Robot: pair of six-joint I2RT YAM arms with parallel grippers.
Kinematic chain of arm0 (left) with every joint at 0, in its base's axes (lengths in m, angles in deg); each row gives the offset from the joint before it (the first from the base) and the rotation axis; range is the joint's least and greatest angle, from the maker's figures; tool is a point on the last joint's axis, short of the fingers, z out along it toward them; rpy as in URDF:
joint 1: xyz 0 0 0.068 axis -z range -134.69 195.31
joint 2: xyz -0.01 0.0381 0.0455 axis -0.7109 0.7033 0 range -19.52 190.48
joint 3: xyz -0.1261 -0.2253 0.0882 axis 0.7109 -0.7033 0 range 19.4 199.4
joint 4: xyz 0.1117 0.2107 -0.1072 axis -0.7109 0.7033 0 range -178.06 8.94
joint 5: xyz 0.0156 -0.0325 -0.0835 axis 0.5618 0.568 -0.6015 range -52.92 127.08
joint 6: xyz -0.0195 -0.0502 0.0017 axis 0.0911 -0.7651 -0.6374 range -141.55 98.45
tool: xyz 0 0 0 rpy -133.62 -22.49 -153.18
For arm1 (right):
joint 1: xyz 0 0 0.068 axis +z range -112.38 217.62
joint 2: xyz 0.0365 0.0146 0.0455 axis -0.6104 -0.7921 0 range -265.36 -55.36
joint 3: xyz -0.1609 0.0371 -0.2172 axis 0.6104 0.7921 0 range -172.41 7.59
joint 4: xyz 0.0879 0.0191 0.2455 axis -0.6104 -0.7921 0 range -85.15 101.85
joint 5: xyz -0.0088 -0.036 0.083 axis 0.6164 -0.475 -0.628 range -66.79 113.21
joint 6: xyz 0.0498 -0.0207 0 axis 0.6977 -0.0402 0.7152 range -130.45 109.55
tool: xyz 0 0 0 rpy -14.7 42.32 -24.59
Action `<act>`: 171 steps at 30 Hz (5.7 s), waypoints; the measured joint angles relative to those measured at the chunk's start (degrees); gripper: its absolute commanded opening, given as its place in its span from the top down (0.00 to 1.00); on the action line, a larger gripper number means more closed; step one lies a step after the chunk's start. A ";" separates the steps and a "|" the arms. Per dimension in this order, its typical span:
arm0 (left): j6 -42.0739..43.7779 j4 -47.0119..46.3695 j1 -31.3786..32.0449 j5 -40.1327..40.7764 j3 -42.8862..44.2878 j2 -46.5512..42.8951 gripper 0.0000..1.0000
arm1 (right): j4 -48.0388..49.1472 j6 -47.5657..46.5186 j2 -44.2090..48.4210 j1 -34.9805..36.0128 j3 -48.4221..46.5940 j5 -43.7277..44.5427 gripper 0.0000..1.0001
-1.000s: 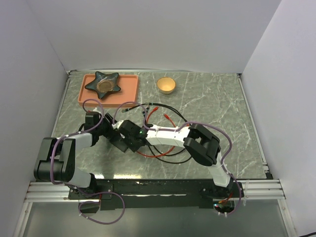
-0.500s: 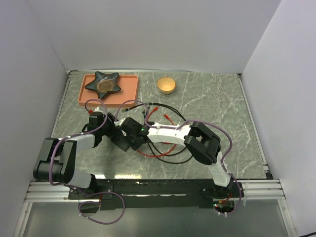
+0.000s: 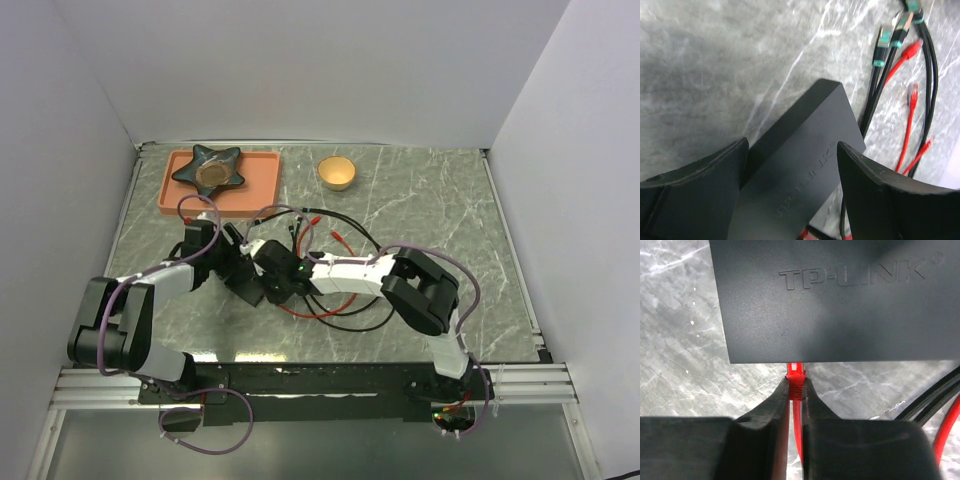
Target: Insert the plug into the switch port
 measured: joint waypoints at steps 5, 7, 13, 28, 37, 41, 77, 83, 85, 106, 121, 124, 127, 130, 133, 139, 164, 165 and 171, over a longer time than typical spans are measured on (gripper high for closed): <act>0.15 4.87 -2.01 -3.37 1.60 -0.02 0.18 | 7.39 1.68 3.06 -0.37 6.75 0.50 0.57; 0.13 8.11 -2.80 -4.13 2.21 -0.70 0.17 | 9.90 2.27 4.11 -0.63 8.83 1.33 0.43; 0.44 20.70 -4.81 -2.14 4.07 -5.35 0.13 | 13.81 3.78 12.98 -1.66 17.27 3.43 0.07; 1.62 43.95 -6.38 6.60 12.28 -54.10 0.07 | 15.98 9.20 55.08 4.48 40.28 4.07 0.01; -1.07 52.70 -6.38 7.37 10.97 -69.29 0.05 | 3.48 11.08 70.03 4.98 40.37 7.56 0.01; -0.31 52.89 -6.38 6.78 10.51 -66.12 0.05 | -0.70 13.25 77.37 5.01 40.35 10.01 0.01; 5.57 30.86 -6.38 0.61 4.72 -30.34 0.07 | -4.94 11.96 37.24 -20.63 20.35 -1.79 0.03; 7.93 28.52 -6.12 1.16 9.84 -23.85 0.08 | -4.66 9.16 20.94 -24.22 6.62 -5.22 0.06; 8.37 27.74 -5.77 1.14 11.04 -21.88 0.08 | -5.95 8.22 16.41 -24.70 2.16 -4.76 0.06; 9.86 24.06 1.29 1.99 13.86 -9.64 0.08 | -15.65 2.43 0.50 -29.40 -10.93 0.02 0.13; 9.88 24.06 4.00 5.49 17.94 -6.97 0.08 | -23.04 5.18 -16.26 -27.15 -35.28 -2.43 0.21; 10.12 24.68 6.14 8.07 19.71 -5.57 0.08 | -24.90 5.60 -17.18 -27.15 -35.23 -2.45 0.23; 10.51 24.72 8.07 9.75 21.24 -4.20 0.08 | -25.20 5.79 -17.20 -27.15 -35.41 -2.40 0.30; 10.73 24.70 9.53 10.73 21.44 -3.96 0.08 | -26.67 5.81 -18.75 -27.08 -37.88 -1.92 0.30; 10.73 24.70 10.25 11.10 21.44 -3.93 0.08 | -27.12 5.79 -21.07 -27.02 -40.44 -1.42 0.32; 10.71 24.79 10.58 12.46 21.44 -3.96 0.08 | -29.05 5.77 -23.54 -26.67 -42.88 -0.04 0.49; 8.61 29.92 10.93 14.60 14.97 -19.02 0.08 | -23.06 -2.67 -6.40 -25.29 -18.80 -3.02 1.00; 8.26 29.92 10.93 14.51 14.34 -19.96 0.08 | -22.47 -2.91 -4.09 -25.24 -16.70 -3.54 1.00; 6.80 28.48 10.95 12.59 10.14 -25.05 0.08 | -17.88 -3.82 6.95 -25.03 -8.41 -6.38 1.00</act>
